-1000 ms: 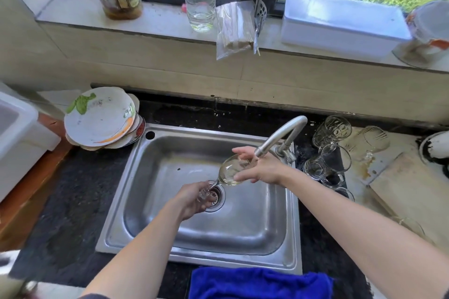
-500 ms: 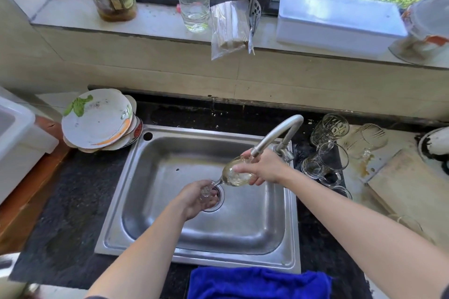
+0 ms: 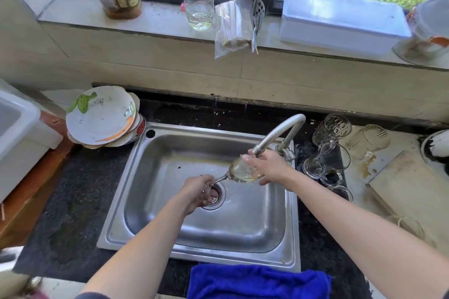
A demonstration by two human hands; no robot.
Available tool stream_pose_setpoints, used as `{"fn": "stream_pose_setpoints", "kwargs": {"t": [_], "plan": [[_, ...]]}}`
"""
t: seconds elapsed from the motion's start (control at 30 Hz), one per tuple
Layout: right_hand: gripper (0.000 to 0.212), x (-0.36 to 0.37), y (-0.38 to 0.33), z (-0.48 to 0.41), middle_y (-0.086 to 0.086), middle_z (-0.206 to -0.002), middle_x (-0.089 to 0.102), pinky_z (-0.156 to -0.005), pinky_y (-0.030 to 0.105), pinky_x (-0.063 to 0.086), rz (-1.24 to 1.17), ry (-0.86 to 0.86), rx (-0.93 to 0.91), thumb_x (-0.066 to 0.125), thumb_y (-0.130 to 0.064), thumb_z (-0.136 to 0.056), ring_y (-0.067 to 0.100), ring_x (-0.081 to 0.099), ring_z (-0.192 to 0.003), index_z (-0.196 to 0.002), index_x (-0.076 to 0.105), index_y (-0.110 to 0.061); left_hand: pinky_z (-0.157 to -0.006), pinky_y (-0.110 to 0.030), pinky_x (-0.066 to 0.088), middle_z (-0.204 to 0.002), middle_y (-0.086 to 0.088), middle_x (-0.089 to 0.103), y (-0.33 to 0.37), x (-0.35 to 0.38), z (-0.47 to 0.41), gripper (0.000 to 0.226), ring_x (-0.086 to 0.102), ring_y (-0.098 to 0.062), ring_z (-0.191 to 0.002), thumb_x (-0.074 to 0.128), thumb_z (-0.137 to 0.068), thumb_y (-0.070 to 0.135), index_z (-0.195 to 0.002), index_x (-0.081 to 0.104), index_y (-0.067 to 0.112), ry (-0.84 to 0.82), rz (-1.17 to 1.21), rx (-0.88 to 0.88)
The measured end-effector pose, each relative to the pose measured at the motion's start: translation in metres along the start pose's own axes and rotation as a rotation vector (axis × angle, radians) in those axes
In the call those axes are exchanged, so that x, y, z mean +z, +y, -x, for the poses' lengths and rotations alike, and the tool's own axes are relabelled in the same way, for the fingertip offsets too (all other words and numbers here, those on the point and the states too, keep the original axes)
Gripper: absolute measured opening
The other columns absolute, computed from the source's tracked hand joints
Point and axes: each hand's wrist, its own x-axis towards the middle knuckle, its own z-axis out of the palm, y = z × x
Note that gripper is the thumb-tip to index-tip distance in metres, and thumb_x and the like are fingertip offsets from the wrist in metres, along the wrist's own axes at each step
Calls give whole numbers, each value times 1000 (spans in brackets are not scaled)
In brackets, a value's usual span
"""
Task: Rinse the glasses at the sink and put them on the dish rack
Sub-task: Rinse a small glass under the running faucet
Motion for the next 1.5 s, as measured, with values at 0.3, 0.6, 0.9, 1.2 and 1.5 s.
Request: {"fn": "stream_pose_setpoints", "kwargs": {"t": [0.3, 0.6, 0.9, 1.2, 1.5], "plan": [[18, 17, 2, -7, 4, -107, 59, -70, 40, 59, -339, 45, 197, 49, -34, -101, 34, 69, -80, -113, 57, -24, -69, -38, 44, -68, -5, 57, 30, 0, 35, 23, 55, -34, -77, 54, -83, 35, -73, 48, 15, 472, -619, 596], [22, 4, -9, 11, 9, -118, 66, -59, 28, 49, -459, -48, 139, 62, -37, -93, 25, 62, -84, -106, 65, -20, -69, -38, 41, -77, -7, 63, 29, -2, 32, 18, 56, -29, -75, 48, -89, 27, -91, 56, 11, 511, -555, 663], [19, 5, -19, 31, -13, -82, 59, -65, 24, 43, 215, 328, -221, 76, -40, -81, 5, 55, -75, -74, 63, -28, -37, -16, 28, -79, -19, 60, 6, 9, -5, 8, 48, -19, -41, 40, -100, 14, -94, 45, 11, -42, 128, 39], [5, -1, 11, 33, -8, -81, 72, -79, 37, 55, 659, 328, -792, 77, -22, -81, 16, 64, -87, -82, 75, -17, -67, -42, 56, -108, -16, 58, 39, 25, -37, 22, 63, -32, -81, 48, -97, 17, -116, 57, 8, -188, 89, -74], [41, 15, 12, 27, -3, -146, 47, -98, 43, 45, 933, 51, -460, 41, -20, -100, 28, 47, -127, -141, 46, -20, -60, -29, 54, -85, -12, 66, 65, 48, -62, 18, 63, -20, -72, 44, -99, 7, -98, 62, 4, -14, 136, 182]]}}
